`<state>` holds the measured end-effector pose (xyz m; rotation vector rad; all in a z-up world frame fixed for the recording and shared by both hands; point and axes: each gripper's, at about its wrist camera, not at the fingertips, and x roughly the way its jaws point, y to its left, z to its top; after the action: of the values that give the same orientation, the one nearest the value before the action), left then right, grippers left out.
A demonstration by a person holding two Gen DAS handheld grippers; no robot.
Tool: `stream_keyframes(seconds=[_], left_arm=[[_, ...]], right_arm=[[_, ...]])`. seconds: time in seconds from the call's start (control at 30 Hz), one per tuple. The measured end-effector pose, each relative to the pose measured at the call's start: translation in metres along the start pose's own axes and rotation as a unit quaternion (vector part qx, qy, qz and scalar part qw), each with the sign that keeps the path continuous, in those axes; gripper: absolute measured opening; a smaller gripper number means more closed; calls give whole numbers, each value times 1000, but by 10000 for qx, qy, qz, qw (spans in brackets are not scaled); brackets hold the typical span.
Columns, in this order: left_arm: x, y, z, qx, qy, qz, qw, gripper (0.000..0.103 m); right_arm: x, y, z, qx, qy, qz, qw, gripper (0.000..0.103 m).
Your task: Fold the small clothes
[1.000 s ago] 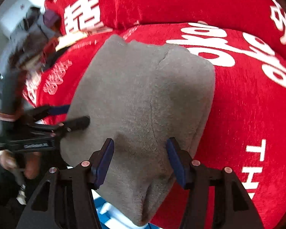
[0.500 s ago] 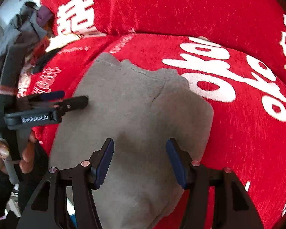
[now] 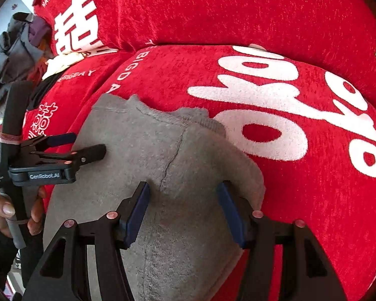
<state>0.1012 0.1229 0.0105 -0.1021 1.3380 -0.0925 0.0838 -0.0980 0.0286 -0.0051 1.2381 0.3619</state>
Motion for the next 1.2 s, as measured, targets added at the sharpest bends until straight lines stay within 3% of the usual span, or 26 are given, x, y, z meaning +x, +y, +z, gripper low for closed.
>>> stream_keyframes(seconds=[0.1, 0.27, 0.33, 0.43, 0.63, 0.67, 0.77, 0.9, 1.0, 1.2], left_arm=[[-21, -1, -7, 107, -219, 131, 9996, 103], [-51, -2, -22, 227, -426, 91, 9988, 103], [-63, -3, -31, 286, -543, 106, 9981, 103], [-73, -5, -42, 396, -609, 164, 9972, 103], [-78, -3, -62, 427, -573, 228, 9972, 103], [-78, -2, -65, 412, -557, 236, 9973, 103], [-78, 1, -77, 374, -490, 248, 9978, 103], [-92, 6, -105, 388, -526, 157, 9977, 103], [-101, 2, -131, 624, -576, 182, 9962, 103], [-83, 3, -151, 692, -375, 397, 9961, 103]], right_arm=[[-20, 14, -4, -95, -100, -301, 9995, 62], [-53, 51, -32, -689, -335, -18, 9971, 63], [-54, 65, -47, -962, -284, 42, 9949, 63], [-41, 78, -71, -1343, -80, -223, 9907, 63], [-42, 66, -98, -1156, -273, -209, 9927, 63], [-44, 63, -100, -1111, -281, -297, 9930, 68], [-46, 53, -111, -1021, -340, -337, 9936, 69], [-62, 52, -125, -964, -373, -699, 9922, 70], [-85, 66, -139, -1159, -695, -463, 9897, 70], [-69, 85, -151, -1399, -544, -359, 9880, 70]])
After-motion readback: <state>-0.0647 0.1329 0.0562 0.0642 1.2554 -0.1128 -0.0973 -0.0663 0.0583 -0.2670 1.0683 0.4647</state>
